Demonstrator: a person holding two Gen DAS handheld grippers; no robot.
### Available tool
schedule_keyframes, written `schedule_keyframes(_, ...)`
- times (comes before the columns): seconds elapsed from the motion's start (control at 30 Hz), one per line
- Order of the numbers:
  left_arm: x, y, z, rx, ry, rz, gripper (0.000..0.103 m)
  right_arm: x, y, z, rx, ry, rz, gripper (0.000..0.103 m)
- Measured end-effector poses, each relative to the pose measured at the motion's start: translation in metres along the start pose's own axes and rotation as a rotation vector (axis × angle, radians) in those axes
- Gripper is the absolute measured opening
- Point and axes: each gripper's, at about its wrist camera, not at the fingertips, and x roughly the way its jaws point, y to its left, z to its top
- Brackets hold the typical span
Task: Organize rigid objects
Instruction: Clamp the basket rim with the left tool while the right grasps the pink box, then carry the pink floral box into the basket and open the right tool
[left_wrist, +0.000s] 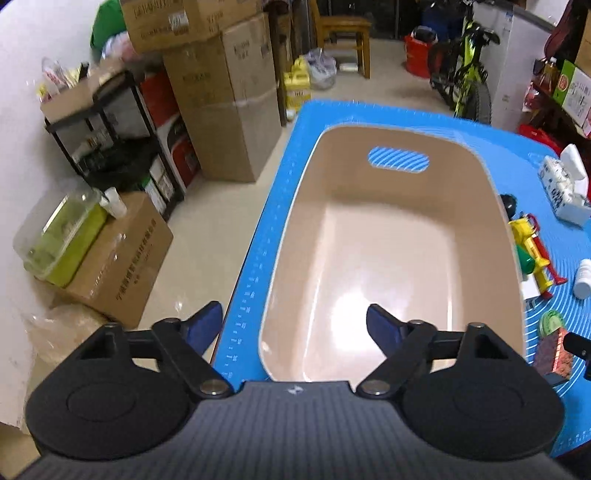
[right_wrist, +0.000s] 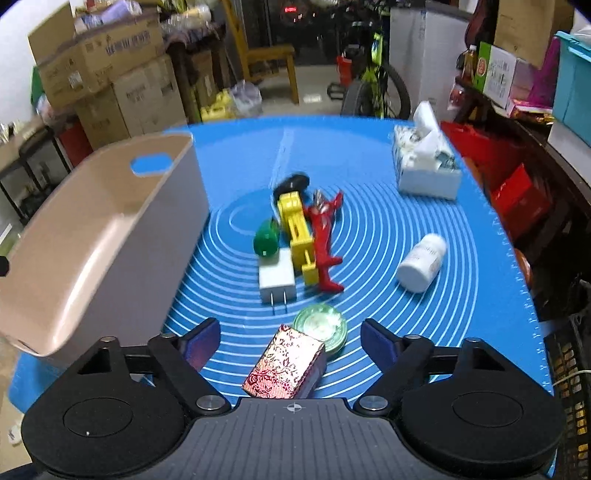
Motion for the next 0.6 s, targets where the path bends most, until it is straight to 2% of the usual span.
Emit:
schedule_keyframes(0.27,0.03,0.014,-0.001,0.046,0.109,-0.03,0.053,0.035,0.015,-0.007,0.029,0.115,-0.06,0.073)
schedule_keyframes(0.33,0.033,0.014,-0.001,0.052,0.123,-0.038,0.042,0.04,0.015,-0.008,0.042,0.13,-0.076,0.072)
schedule_keyframes(0.4,0.037,0.015,-0.001,0.055,0.136,-0.041,0.031,0.042,0.012,-0.008,0.06,0.15,-0.081,0.068)
schedule_keyframes(0.53,0.041,0.014,-0.002,0.054,0.155,-0.075,0.024,0.047,0.004,-0.009,0.098,0.173,-0.072,0.05)
schedule_keyframes(0.6,0.043,0.015,-0.003,0.066,0.151,-0.059,0.018,0.048,0.001,-0.009,0.106,0.178,-0.061,0.045)
